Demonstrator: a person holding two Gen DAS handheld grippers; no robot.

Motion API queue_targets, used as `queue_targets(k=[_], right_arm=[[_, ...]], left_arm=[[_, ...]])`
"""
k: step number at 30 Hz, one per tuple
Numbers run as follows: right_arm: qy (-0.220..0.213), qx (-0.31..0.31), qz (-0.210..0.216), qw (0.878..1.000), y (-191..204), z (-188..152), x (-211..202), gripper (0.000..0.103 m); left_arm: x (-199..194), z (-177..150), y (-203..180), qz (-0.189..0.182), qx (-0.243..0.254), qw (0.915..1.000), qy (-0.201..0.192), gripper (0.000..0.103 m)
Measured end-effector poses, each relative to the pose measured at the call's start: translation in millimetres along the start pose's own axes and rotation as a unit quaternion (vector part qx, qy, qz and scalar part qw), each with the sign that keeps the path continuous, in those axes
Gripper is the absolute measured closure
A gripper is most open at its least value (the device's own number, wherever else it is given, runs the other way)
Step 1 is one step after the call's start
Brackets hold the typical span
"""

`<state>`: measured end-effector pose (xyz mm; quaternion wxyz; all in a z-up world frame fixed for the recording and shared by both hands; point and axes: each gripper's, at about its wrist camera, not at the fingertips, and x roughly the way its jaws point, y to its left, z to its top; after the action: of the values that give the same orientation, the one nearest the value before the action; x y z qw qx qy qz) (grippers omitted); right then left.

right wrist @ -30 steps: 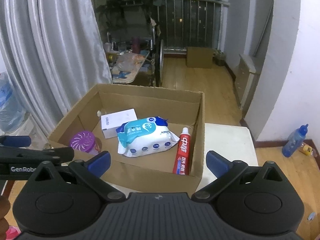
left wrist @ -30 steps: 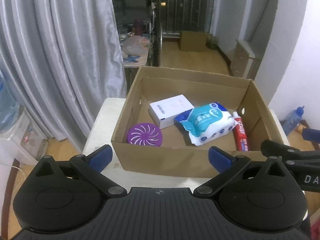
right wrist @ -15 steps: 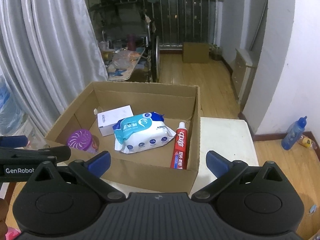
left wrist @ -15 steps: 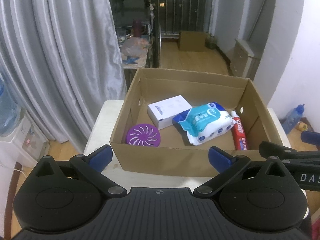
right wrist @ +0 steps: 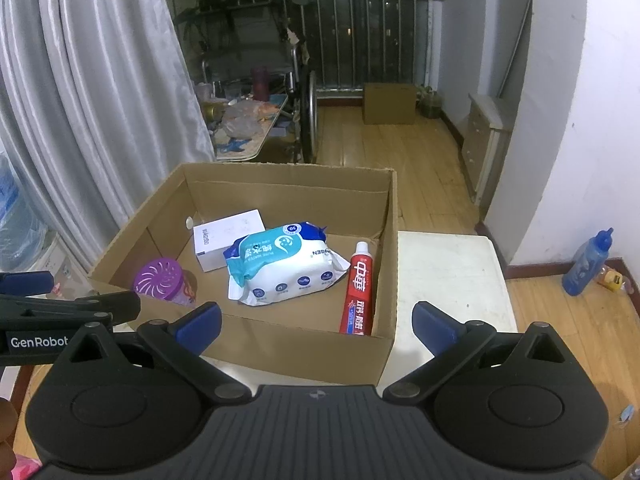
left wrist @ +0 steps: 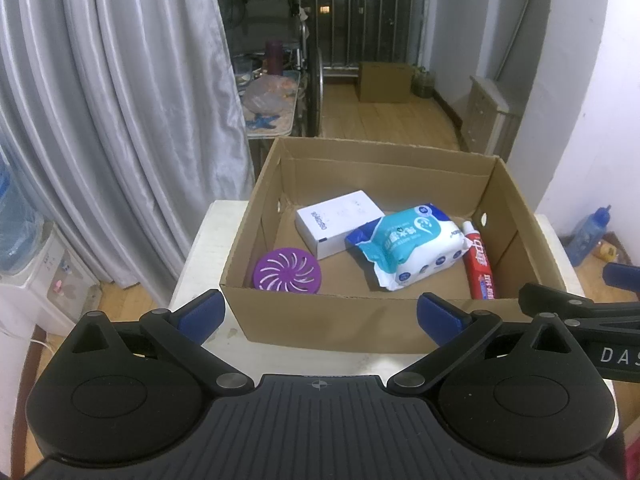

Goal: Organize objects

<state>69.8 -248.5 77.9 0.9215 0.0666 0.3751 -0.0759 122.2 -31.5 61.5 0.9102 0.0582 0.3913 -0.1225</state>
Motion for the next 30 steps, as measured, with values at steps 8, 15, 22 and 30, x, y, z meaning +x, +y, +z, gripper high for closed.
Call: queue_targets(k=[8,15,22,30], right_arm=[[0.001,0.0,-0.001,1.0,-0.5,0.0,-0.8,0.0],[0.002,0.002,-0.001,1.0,-0.2,-0.7,-1.2,0.0],[0.002,0.002,-0.001,1.0,-0.8,-1.1,-1.2,0.0],[0.001,0.005,0.0,1.0,-1.7,-1.7,-4.3,0.0]], left_arm=[[0.2,0.7,0.3,0.0,-0.001,1.0,-0.003,0.0],[0.4,1.2,-0.6,0.0,0.0,1.0,-0.003,0.0],[-0.2,1.9,-1.5,0.001,0.001,1.0,-0.004,0.0],[-1.9,3.1,-2.2,0.003,0.003,1.0,-0.007,0.0]])
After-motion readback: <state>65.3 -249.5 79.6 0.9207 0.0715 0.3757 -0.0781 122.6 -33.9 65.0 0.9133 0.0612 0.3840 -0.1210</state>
